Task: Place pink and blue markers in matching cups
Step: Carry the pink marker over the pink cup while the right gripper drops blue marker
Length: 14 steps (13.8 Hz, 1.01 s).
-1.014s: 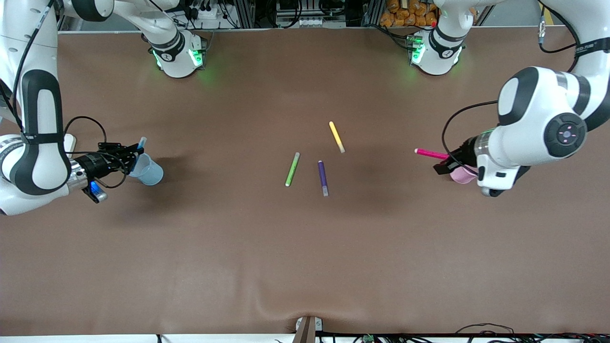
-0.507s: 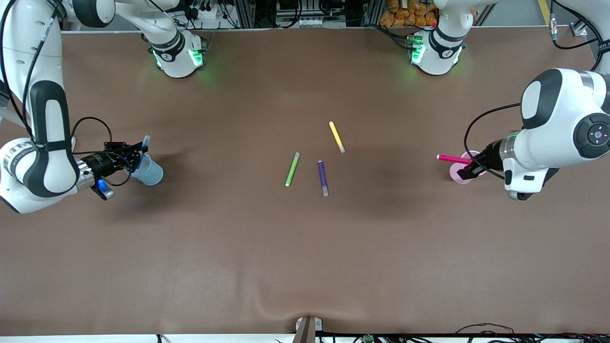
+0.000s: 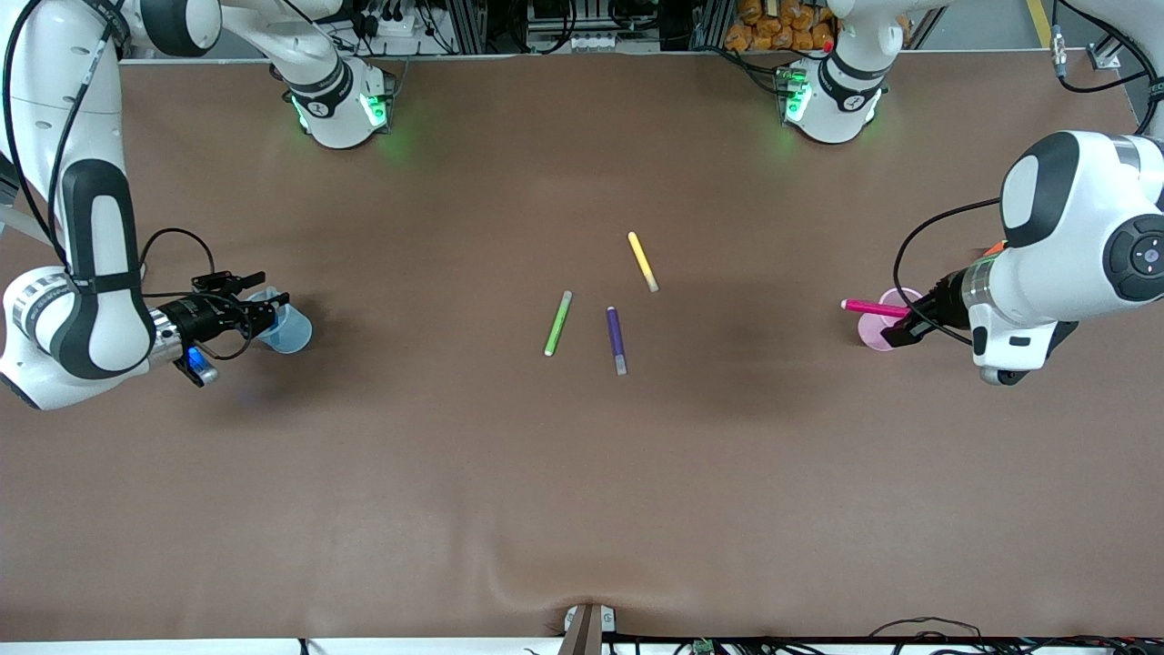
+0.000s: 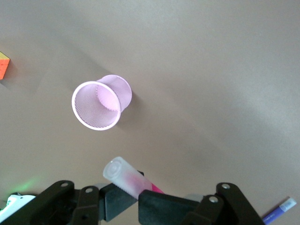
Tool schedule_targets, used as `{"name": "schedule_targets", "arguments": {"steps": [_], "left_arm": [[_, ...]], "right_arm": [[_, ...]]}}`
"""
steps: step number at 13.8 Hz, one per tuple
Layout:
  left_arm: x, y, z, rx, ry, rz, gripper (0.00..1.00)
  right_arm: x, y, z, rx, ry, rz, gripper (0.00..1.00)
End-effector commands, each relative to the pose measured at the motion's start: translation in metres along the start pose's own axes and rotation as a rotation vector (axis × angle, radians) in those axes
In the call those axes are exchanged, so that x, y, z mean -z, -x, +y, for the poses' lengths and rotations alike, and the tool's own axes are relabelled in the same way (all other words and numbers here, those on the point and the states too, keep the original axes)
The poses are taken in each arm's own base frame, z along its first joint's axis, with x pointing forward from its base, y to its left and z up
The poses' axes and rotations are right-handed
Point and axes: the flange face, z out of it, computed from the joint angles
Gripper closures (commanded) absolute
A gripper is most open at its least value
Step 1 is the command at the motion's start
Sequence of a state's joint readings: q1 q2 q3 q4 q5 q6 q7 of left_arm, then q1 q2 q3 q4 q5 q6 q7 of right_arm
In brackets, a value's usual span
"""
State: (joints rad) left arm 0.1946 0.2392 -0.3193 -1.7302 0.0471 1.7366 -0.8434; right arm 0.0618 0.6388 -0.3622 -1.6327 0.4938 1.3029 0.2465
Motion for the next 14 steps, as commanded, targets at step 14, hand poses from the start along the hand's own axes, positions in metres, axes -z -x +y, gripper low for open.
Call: {"name": "schedule_targets", "arguments": {"steps": [14], "left_arm": [[-0.034, -0.037, -0.051, 0.007, -0.129, 0.183, 1.0]], "right_arm": [[0.157, 0.129, -0.095, 0.318, -0.021, 0.383, 0.0]]}}
